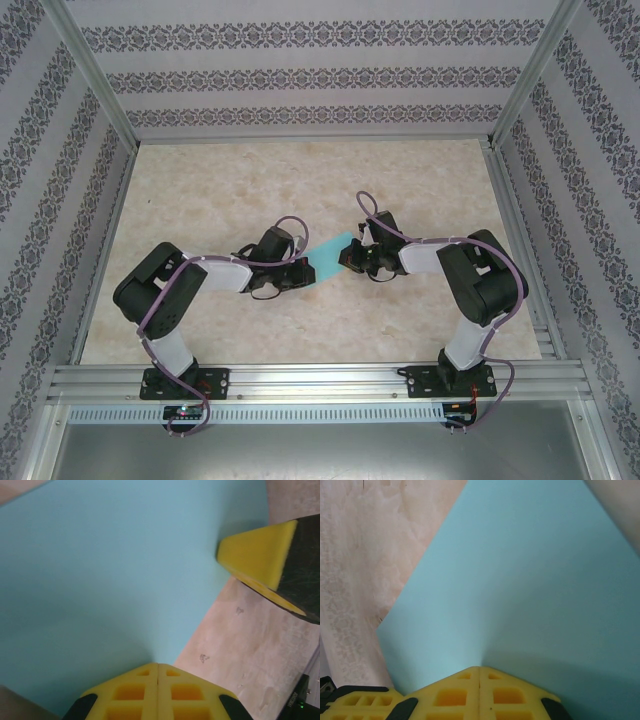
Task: Fold a paper plane with a square sheet of paper (pick it up from the middle)
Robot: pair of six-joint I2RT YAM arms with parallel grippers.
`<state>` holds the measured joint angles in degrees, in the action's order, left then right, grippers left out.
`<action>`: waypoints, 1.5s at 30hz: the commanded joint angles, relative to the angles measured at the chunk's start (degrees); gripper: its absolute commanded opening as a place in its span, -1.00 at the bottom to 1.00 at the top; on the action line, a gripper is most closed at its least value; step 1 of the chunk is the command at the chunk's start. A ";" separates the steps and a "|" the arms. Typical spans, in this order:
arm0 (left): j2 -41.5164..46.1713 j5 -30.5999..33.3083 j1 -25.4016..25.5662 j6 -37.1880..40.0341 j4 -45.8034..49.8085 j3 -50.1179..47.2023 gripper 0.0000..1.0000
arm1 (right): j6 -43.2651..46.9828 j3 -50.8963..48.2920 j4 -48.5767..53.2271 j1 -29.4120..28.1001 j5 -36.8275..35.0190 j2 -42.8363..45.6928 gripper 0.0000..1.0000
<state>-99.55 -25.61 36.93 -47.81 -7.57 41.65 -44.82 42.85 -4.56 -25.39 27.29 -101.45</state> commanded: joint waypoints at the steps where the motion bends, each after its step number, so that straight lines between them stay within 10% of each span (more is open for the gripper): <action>1: 0.24 2.64 0.83 2.29 4.36 -1.52 -0.90 | 2.82 -2.27 8.56 0.39 -8.47 -0.58 -1.00; 25: -0.91 4.60 0.91 1.46 7.35 -3.27 -0.94 | -4.01 -1.79 -4.95 -11.41 -2.27 -0.96 -1.00; 45: -1.35 6.84 0.91 1.04 14.13 -2.23 -0.93 | 5.69 -4.03 3.38 14.28 -7.85 1.78 -1.00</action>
<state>-98.48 -23.27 37.58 -46.87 -4.54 41.06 -42.61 39.48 -6.20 -15.07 30.24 -99.50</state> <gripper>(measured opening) 0.058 0.049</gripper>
